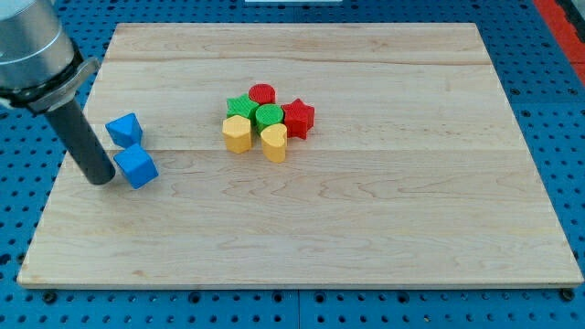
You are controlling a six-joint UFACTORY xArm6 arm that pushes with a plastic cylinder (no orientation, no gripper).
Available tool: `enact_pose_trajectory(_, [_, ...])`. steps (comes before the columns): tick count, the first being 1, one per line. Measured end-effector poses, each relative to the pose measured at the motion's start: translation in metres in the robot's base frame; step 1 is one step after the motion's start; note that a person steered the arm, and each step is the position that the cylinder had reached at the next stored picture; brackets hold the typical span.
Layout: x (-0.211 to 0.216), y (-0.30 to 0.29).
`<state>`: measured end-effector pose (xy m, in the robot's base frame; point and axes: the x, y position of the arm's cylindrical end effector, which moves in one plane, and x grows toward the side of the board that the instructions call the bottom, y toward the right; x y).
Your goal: Place the blue triangle on top of the blue cube
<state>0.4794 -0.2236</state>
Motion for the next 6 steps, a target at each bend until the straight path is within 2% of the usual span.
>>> enact_pose_trajectory(2, [-0.026, 0.087])
enact_pose_trajectory(3, [0.004, 0.093])
enact_pose_trajectory(4, [0.027, 0.044])
enact_pose_trajectory(5, [0.005, -0.033])
enact_pose_trajectory(6, [-0.040, -0.051])
